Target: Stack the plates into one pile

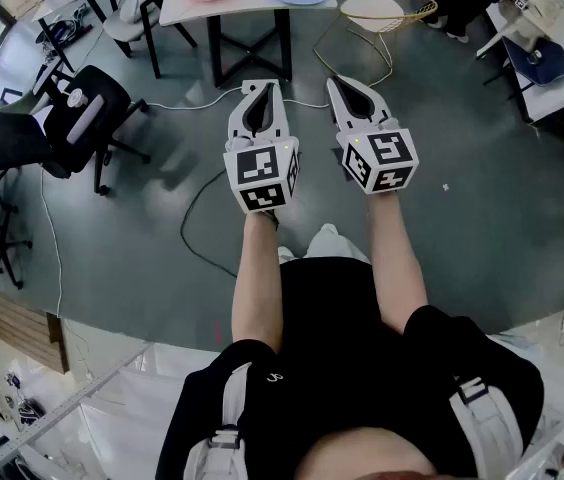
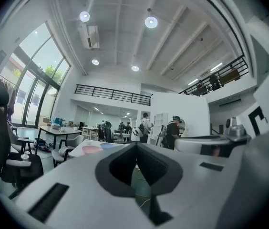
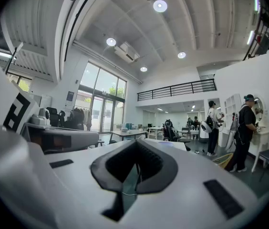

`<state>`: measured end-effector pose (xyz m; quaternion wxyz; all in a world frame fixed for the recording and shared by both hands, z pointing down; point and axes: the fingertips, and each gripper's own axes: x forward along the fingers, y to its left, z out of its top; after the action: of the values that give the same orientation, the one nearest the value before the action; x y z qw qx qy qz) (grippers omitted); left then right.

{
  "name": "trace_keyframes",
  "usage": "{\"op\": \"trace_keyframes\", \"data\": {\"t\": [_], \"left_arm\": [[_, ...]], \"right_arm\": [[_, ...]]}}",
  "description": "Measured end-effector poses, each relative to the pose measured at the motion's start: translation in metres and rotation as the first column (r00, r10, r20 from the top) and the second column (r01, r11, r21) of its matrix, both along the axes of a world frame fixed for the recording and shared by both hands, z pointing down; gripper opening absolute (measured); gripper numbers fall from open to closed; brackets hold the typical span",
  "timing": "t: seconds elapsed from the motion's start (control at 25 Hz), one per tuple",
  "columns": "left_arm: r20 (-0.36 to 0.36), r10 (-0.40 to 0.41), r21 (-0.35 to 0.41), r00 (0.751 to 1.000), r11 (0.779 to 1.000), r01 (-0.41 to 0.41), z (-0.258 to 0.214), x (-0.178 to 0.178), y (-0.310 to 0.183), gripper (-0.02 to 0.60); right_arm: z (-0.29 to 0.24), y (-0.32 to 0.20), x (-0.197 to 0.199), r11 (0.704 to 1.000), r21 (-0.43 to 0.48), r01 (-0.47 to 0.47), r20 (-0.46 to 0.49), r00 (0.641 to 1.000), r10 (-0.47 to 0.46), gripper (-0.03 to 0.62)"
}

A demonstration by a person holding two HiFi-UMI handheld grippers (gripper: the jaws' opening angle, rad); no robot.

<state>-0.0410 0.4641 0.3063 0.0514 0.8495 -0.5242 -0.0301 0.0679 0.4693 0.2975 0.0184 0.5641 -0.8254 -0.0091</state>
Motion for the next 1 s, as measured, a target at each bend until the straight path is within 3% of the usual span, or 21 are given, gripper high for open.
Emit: {"op": "trace_keyframes", "data": {"t": [0.24, 0.44, 1.0], "left_arm": [[-0.005, 0.0, -0.012, 1.0, 1.0, 0.0, 0.003, -0.001, -0.004, 0.014], [-0.008, 0.005, -0.018, 1.0, 1.0, -0.005, 0.005, 0.0, -0.009, 0.014], [-0.049, 0.0, -0.036, 0.999, 0.999, -0.002, 0.007, -0.008, -0.035, 0.014]], "right_arm": [[0.003, -0.002, 0.003, 1.0, -0.005, -0.001, -0.01, 1.0, 0.001, 0.006], [0.003, -0.006, 0.008, 1.0, -0.005, -0.017, 0.066, 0.998, 0.017, 0.008], [-0.005, -0.027, 0.01, 0.999, -0.001, -0.039, 0.047, 0.998, 0.039, 0.008]]}}
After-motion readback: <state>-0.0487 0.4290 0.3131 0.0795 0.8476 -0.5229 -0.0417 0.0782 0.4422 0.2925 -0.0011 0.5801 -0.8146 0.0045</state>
